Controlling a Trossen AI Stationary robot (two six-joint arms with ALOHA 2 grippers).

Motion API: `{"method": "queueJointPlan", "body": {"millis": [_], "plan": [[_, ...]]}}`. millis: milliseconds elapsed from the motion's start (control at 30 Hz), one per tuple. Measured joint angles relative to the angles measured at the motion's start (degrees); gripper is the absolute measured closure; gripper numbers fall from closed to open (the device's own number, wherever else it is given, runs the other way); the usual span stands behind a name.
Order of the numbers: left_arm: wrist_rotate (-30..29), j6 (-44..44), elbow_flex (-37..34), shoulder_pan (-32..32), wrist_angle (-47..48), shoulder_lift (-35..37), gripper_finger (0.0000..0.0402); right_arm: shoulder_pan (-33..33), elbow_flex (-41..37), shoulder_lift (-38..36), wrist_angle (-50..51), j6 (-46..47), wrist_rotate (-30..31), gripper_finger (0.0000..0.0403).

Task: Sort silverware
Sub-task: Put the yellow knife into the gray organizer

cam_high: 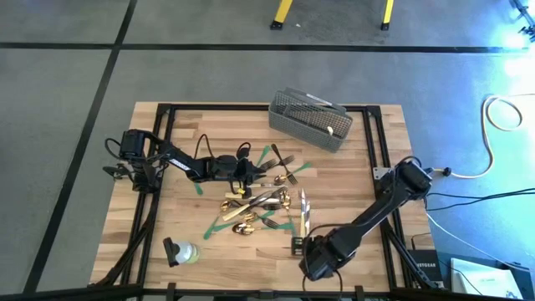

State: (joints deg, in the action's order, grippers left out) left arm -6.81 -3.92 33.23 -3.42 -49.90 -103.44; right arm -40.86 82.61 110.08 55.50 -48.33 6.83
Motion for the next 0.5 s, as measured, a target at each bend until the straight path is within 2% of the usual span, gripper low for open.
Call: {"method": "queueJointPlan", "body": {"millis": [300, 500], "plan": [[-0.01, 0.04, 0.0, 0.0, 0.03, 0.0, 0.0353, 0.83, -0.03, 4.49, -2.19, -2.56, -5.85, 0.0297], [0.0, 0.0, 0.0, 0.0, 0.05, -0.02, 0.0353, 3.01, -0.07, 5.19, -4.27, -2.61, -6.4, 0.0297]]}}
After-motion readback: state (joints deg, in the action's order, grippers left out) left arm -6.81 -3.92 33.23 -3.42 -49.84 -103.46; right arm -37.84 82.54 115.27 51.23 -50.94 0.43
